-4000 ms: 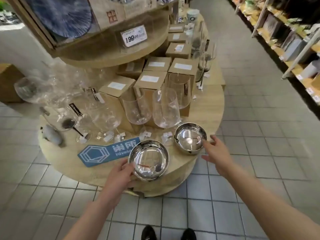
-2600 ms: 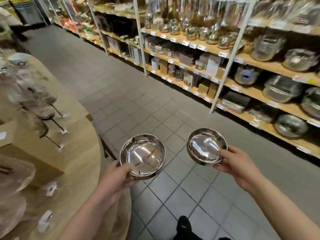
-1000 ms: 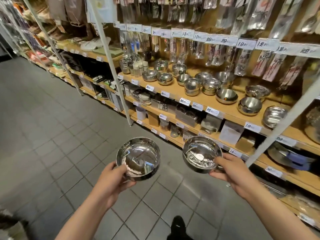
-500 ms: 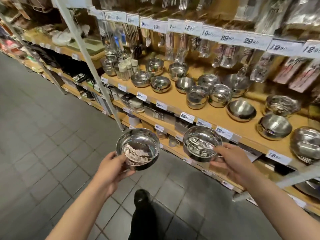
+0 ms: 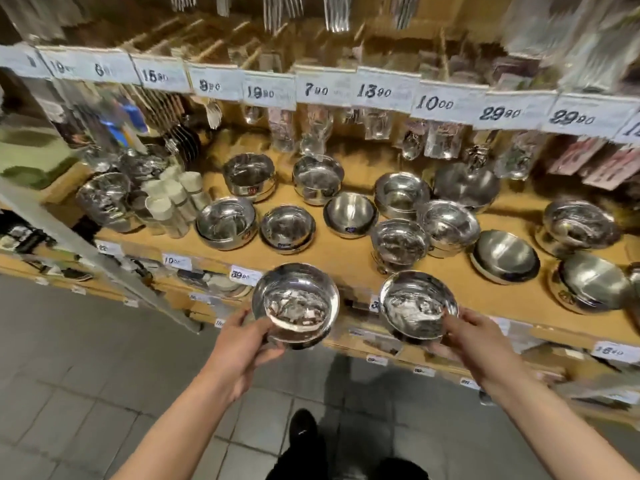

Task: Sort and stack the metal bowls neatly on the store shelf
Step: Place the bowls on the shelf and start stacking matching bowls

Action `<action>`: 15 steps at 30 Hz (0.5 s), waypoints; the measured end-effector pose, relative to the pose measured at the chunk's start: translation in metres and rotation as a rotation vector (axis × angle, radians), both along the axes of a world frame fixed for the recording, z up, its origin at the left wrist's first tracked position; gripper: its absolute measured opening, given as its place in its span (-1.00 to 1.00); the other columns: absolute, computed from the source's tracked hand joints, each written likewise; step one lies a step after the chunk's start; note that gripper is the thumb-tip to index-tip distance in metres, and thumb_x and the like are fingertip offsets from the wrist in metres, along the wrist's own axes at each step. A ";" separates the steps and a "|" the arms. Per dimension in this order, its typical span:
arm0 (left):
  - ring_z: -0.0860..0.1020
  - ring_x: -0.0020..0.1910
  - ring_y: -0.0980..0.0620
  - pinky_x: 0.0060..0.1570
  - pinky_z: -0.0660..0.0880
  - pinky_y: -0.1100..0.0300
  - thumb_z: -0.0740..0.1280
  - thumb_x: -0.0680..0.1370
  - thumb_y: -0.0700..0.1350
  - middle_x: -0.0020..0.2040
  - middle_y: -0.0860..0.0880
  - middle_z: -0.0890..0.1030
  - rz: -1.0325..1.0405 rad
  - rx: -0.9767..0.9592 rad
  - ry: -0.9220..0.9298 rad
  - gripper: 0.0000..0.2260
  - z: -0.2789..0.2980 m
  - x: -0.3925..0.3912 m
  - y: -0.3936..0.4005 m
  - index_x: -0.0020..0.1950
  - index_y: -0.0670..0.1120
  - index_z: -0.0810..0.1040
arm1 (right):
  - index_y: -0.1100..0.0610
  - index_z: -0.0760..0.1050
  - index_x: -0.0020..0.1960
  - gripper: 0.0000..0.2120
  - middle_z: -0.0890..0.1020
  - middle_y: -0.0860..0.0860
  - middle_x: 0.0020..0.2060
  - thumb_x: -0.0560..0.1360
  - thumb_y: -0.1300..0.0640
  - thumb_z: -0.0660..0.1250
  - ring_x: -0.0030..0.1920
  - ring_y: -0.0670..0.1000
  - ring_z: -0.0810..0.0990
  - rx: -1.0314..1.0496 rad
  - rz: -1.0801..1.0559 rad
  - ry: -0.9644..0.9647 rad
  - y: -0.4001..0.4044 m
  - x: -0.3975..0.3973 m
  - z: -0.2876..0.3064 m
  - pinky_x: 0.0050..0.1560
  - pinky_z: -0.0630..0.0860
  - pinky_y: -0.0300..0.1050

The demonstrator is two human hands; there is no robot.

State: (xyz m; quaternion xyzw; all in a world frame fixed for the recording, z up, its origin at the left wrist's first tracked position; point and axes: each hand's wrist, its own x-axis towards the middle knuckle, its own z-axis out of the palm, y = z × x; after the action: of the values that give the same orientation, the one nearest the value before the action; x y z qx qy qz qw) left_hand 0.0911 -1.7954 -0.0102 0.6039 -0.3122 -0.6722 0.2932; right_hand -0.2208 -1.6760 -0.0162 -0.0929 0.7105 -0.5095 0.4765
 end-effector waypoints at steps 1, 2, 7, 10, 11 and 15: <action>0.72 -0.19 -0.03 -0.31 0.67 0.12 0.35 0.56 -0.32 0.02 -0.13 0.74 -0.018 0.004 -0.002 -0.60 -0.001 -0.004 -0.016 0.38 -0.12 0.46 | 0.25 0.58 0.15 -0.82 0.75 0.18 -0.03 0.57 0.34 0.32 0.01 0.19 0.74 0.003 -0.022 -0.004 -0.005 0.002 0.000 -0.14 0.71 -0.04; 0.71 -0.11 -0.05 -0.30 0.66 0.13 0.36 0.56 -0.31 0.11 -0.17 0.71 -0.038 0.007 -0.006 -0.56 -0.003 -0.009 -0.031 0.43 -0.13 0.44 | 0.24 0.59 0.12 -0.82 0.76 0.14 -0.09 0.56 0.37 0.31 -0.06 0.13 0.75 0.004 -0.042 -0.002 -0.009 0.002 0.000 -0.18 0.71 -0.09; 0.74 -0.15 -0.08 -0.28 0.67 0.14 0.35 0.58 -0.31 0.24 -0.22 0.65 -0.127 0.031 -0.018 -0.57 -0.019 -0.043 -0.077 0.43 -0.10 0.42 | 0.20 0.58 0.05 -0.83 0.74 0.14 -0.09 0.57 0.40 0.28 -0.12 0.08 0.71 0.012 -0.179 -0.011 -0.022 -0.003 -0.004 -0.28 0.69 -0.17; 0.73 -0.05 -0.11 -0.21 0.69 0.08 0.34 0.57 -0.34 0.21 -0.18 0.65 -0.163 0.019 -0.027 -0.62 -0.033 -0.056 -0.091 0.36 -0.08 0.45 | 0.20 0.59 0.13 -0.80 0.71 0.15 0.08 0.58 0.36 0.28 0.08 0.13 0.68 0.018 -0.226 -0.014 -0.021 -0.010 -0.015 -0.07 0.71 -0.07; 0.72 0.01 -0.12 -0.18 0.69 0.05 0.34 0.57 -0.36 0.22 -0.17 0.63 -0.157 0.028 -0.031 -0.60 -0.039 -0.058 -0.096 0.36 -0.08 0.43 | 0.21 0.59 0.17 -0.79 0.72 0.16 0.09 0.58 0.35 0.29 0.08 0.13 0.70 0.020 -0.242 -0.018 -0.020 -0.011 -0.019 -0.06 0.71 -0.06; 0.68 0.08 -0.09 -0.24 0.66 0.13 0.31 0.56 -0.37 0.19 -0.18 0.64 -0.142 0.028 -0.067 -0.69 -0.058 -0.067 -0.111 0.24 -0.08 0.47 | 0.25 0.60 0.16 -0.79 0.73 0.16 0.06 0.56 0.37 0.29 0.05 0.08 0.71 0.026 -0.309 -0.017 -0.016 -0.015 -0.033 -0.14 0.70 -0.13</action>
State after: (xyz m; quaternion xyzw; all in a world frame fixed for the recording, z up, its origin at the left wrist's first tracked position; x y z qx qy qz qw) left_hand 0.0243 -1.9060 -0.0677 0.6064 -0.3545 -0.6750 0.2257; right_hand -0.2360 -1.6923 -0.0490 0.0279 0.7189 -0.5681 0.3996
